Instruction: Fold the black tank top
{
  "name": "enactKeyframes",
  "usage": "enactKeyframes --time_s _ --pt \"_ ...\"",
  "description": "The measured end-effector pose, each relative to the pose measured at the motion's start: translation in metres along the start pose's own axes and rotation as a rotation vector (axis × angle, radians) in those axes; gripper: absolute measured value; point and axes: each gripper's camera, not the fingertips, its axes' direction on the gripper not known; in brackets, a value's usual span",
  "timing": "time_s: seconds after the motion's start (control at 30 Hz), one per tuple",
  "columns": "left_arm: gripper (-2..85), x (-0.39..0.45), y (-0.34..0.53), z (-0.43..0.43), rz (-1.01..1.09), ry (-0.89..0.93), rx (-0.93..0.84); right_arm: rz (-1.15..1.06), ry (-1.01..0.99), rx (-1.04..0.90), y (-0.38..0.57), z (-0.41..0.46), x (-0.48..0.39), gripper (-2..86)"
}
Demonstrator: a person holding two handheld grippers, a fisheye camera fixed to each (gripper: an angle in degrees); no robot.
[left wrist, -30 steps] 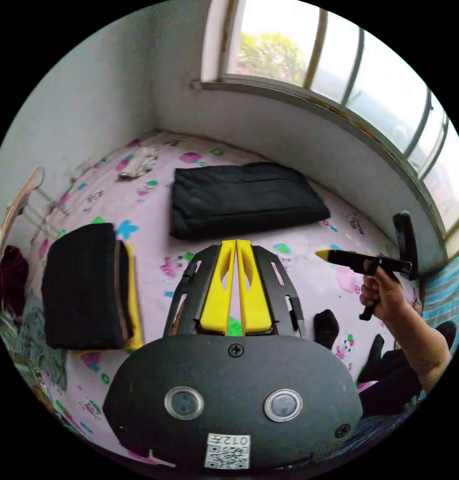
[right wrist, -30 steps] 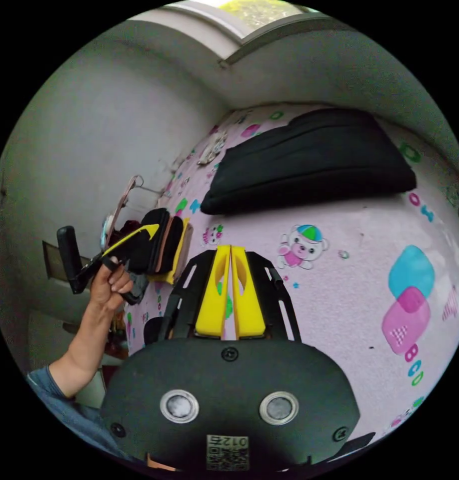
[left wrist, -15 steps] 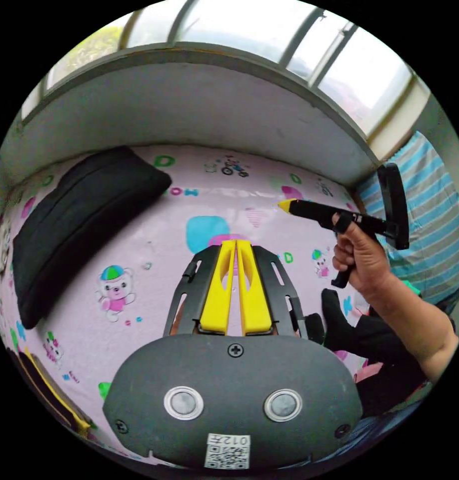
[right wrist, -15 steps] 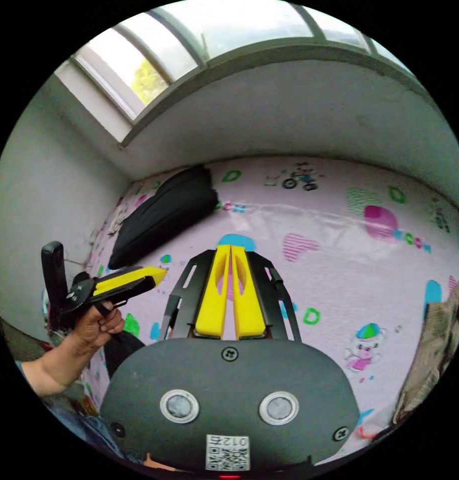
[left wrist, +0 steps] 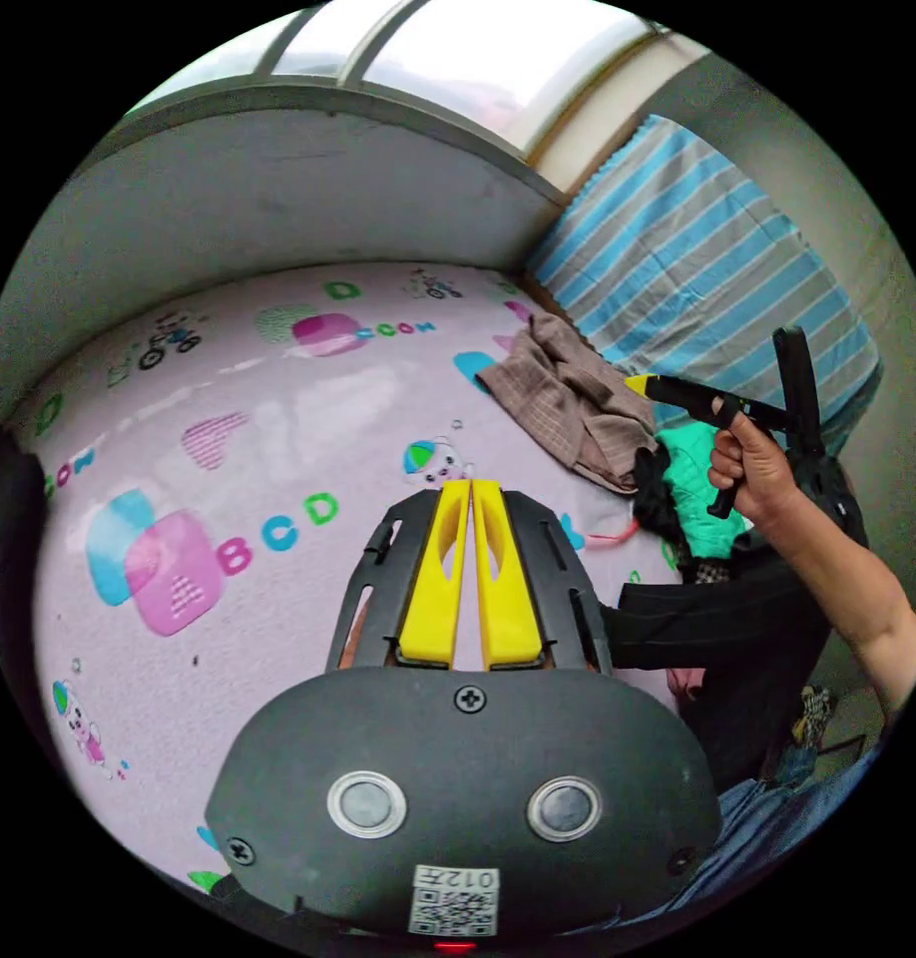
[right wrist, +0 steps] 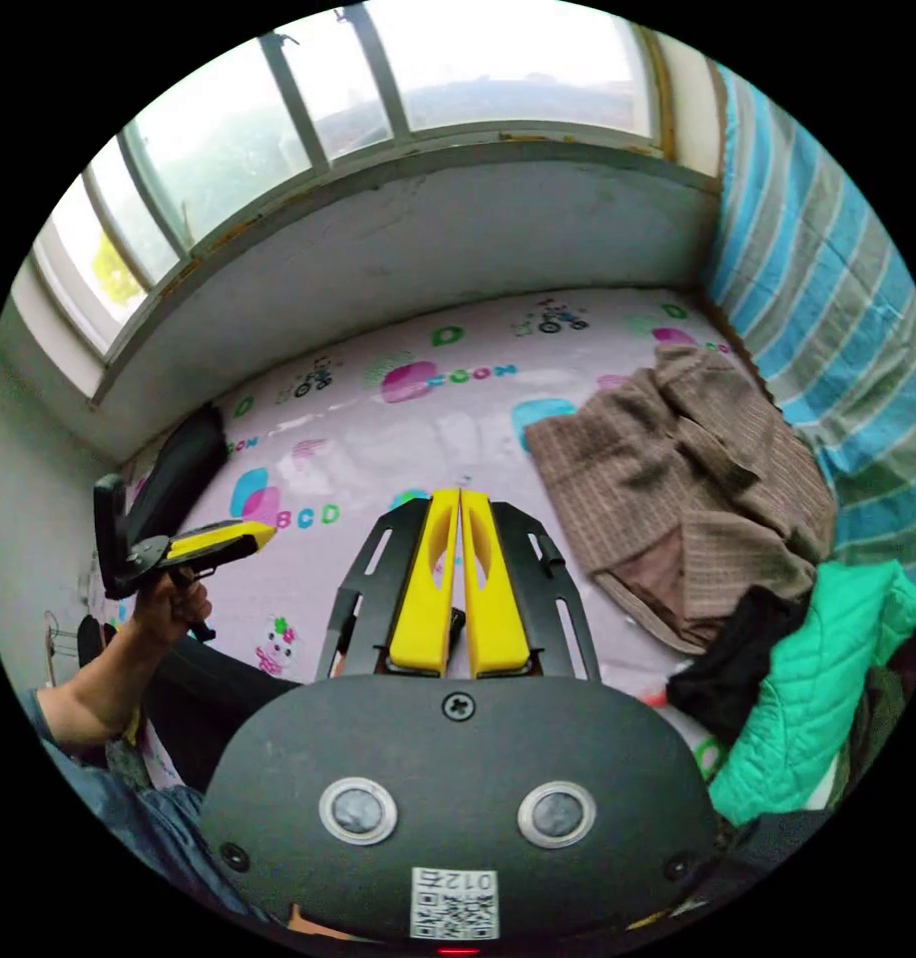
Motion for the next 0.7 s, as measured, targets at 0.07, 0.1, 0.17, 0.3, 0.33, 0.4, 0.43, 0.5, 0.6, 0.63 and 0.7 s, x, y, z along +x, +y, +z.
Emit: enactKeyframes --time_s 0.07,0.1,0.17,0.3,0.33,0.4,0.43,0.5,0.6,0.63,0.7 --pt "0.8 0.019 -0.017 0.021 0.048 0.021 -0.027 0.022 0.063 -0.021 0.03 -0.046 0.035 -0.8" --pt "0.8 0.034 -0.028 0.034 0.084 0.033 -0.042 0.024 0.082 -0.032 0.038 -0.057 0.045 -0.8" --pt "0.8 0.059 -0.044 0.055 0.136 0.049 -0.068 0.032 0.197 -0.106 0.067 -0.095 0.09 -0.5" --pt "0.9 0.12 -0.079 0.106 0.237 0.078 -0.133 0.094 0.363 -0.189 0.107 -0.153 0.168 2.9" --pt "1.0 0.128 -0.084 0.115 0.247 0.085 -0.144 0.129 0.411 -0.205 0.119 -0.174 0.194 5.8" --pt "1.3 0.162 -0.102 0.15 0.286 0.135 -0.197 0.185 0.458 -0.24 0.135 -0.202 0.229 10.6" --pt "1.5 0.179 -0.11 0.167 0.307 0.165 -0.222 0.218 0.484 -0.262 0.144 -0.218 0.249 12.7" --pt "2.2 0.203 -0.121 0.193 0.326 0.207 -0.259 0.244 0.499 -0.298 0.156 -0.236 0.275 15.0" --pt "4.8 0.236 -0.135 0.234 0.345 0.256 -0.343 0.288 0.481 -0.398 0.175 -0.246 0.311 16.5" --pt "5.9 0.248 -0.138 0.247 0.362 0.267 -0.361 0.288 0.465 -0.446 0.183 -0.245 0.321 15.8" --pt "7.7 0.263 -0.143 0.264 0.382 0.266 -0.381 0.298 0.459 -0.473 0.191 -0.251 0.332 13.0"
